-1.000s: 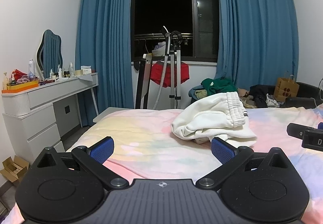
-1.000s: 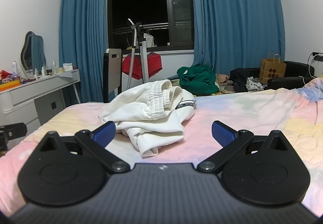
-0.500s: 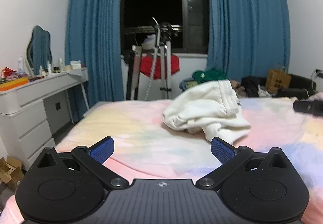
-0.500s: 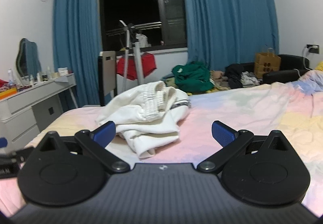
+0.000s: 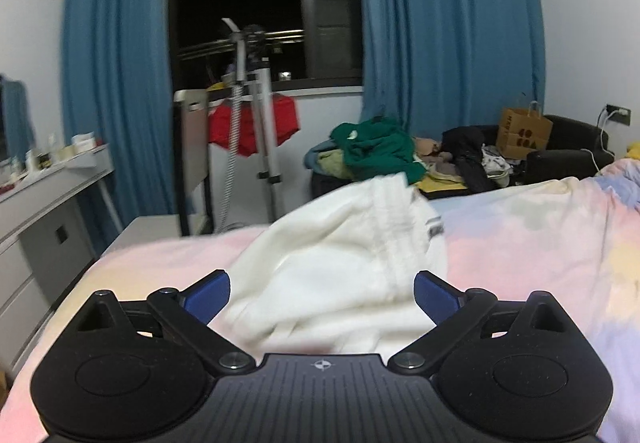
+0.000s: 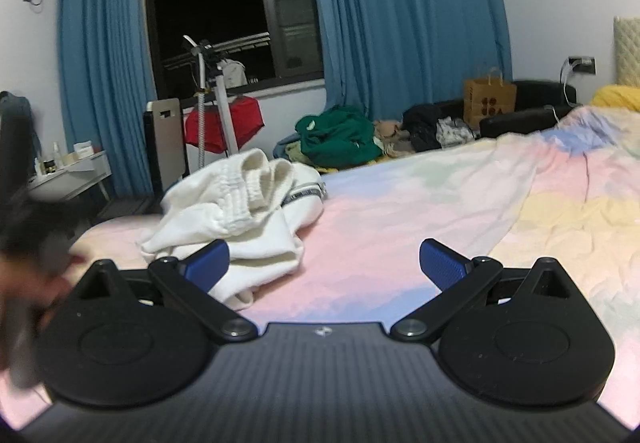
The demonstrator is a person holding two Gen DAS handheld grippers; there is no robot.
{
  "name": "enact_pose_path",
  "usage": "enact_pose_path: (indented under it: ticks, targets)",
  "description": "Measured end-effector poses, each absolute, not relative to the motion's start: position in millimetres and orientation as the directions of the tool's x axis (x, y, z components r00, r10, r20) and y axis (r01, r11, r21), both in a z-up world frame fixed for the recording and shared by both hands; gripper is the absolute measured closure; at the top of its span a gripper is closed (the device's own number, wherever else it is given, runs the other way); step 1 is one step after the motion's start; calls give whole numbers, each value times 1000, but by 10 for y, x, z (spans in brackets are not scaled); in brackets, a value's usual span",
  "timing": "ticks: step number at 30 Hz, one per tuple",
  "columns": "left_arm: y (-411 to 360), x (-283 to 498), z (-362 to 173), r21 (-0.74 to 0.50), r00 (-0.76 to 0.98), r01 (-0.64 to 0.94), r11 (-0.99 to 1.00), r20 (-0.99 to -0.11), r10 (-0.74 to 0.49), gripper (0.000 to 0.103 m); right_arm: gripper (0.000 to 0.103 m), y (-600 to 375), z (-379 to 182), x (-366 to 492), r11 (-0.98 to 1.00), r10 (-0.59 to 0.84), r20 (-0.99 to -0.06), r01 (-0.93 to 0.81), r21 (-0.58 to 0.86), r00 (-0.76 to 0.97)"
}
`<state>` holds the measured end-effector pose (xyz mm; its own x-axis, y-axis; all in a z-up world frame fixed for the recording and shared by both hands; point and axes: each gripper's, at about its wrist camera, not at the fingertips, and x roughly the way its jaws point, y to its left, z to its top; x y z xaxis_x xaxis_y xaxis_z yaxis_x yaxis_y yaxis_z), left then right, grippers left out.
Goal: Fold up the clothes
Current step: 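Grasp the white sweatpants waistband with the left gripper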
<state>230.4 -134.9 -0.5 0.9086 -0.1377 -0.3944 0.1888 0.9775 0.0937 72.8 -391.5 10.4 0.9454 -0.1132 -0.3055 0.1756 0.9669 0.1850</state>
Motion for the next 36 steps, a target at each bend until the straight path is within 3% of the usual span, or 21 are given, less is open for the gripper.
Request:
enact_pose_path:
  ticks: [8, 11, 14, 17, 21, 27, 29, 36]
  targets:
    - [-2277, 3621, -12, 150, 889, 183, 972, -447, -98, 9, 0, -4161, -242, 997, 940, -82, -381, 199, 279, 921]
    - [-2480, 3968, -121, 197, 875, 153, 968, -482, -40, 16, 0, -4226, -385, 1118, 928, -61, -412, 203, 312, 909]
    - [-2527, 4259, -244, 197, 850, 118, 973, -526, 3, 30, 0, -4254, -507, 1221, 923, -52, -433, 209, 323, 900]
    - [-2425, 4342, -267, 134, 842, 108, 985, -539, -19, 58, 0, -4241, -610, 1312, 922, -46, -454, 213, 323, 890]
    - [-2245, 4126, -97, 84, 857, 119, 989, -512, -60, 70, 0, -4239, -642, 1374, 922, -30, -456, 201, 331, 890]
    - [-1748, 3462, 372, 3, 894, 109, 994, -438, -96, 80, 0, -4201, -541, 1323, 932, -59, -391, 190, 307, 919]
    - [-1461, 3138, 486, -52, 901, 104, 993, -418, -116, 88, 0, -4178, -495, 1289, 936, -62, -364, 181, 303, 929]
    - [-426, 2129, 761, -137, 919, 102, 985, -366, -146, 92, 0, -4044, -265, 1023, 958, -36, -253, 105, 266, 967]
